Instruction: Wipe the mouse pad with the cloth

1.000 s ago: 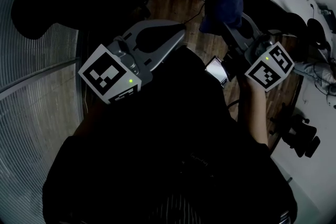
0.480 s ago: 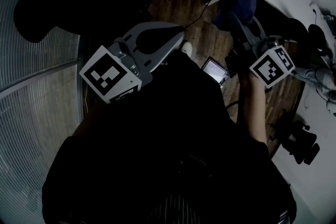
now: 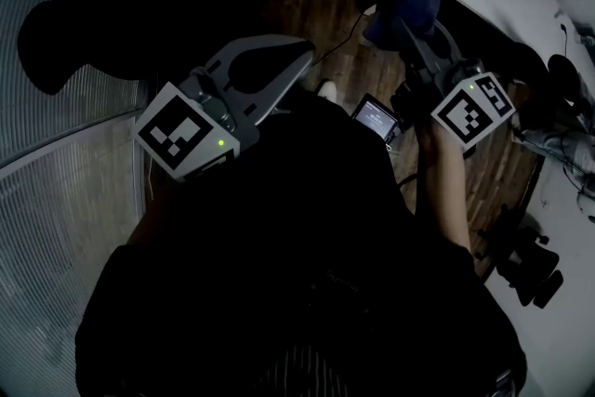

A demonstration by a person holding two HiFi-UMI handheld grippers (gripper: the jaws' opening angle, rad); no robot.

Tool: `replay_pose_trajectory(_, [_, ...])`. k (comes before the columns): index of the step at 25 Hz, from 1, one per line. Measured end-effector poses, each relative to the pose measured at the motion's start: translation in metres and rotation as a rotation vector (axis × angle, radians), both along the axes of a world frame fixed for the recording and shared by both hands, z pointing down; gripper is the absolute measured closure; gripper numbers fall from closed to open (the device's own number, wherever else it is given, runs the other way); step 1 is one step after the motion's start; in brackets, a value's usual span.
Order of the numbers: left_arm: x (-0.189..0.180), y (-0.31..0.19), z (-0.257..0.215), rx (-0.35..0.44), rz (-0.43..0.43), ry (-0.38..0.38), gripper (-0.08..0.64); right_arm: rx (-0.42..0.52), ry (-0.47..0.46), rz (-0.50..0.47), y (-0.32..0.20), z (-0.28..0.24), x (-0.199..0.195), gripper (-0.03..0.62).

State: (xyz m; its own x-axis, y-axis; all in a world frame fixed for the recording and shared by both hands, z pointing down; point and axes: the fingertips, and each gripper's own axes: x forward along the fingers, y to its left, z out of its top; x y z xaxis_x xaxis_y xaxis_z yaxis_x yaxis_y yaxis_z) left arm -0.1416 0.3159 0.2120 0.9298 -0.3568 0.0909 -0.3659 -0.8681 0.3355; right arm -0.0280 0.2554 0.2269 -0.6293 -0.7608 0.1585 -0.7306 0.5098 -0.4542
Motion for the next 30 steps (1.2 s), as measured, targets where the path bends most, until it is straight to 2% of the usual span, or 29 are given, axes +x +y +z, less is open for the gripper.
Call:
replay_pose_trajectory(6, [0.061, -0.021, 0.008, 0.010, 0.001, -0.028, 0.552, -0.002, -0.020, -0.003, -0.027, 0.011, 0.062, 0.520])
replay_pose_trajectory(15, [0.160, -0.051, -0.002, -0.008, -0.020, -0.062, 0.552, 0.004, -0.050, -0.033, -0.059, 0.001, 0.158, 0.520])
replay_pose_trajectory(22, [0.209, -0.053, 0.005, 0.008, -0.017, -0.180, 0.552, -0.009, -0.062, -0.065, -0.067, 0.013, 0.202, 0.520])
replay_pose_trajectory(26, [0.234, -0.052, 0.007, -0.008, 0.007, -0.188, 0.552, -0.002, -0.085, -0.065, -0.063, 0.018, 0.222, 0.520])
replay_pose_trajectory(30, [0.244, -0.055, 0.009, -0.033, 0.015, -0.201, 0.552, -0.021, -0.127, -0.048, -0.062, 0.025, 0.236, 0.520])
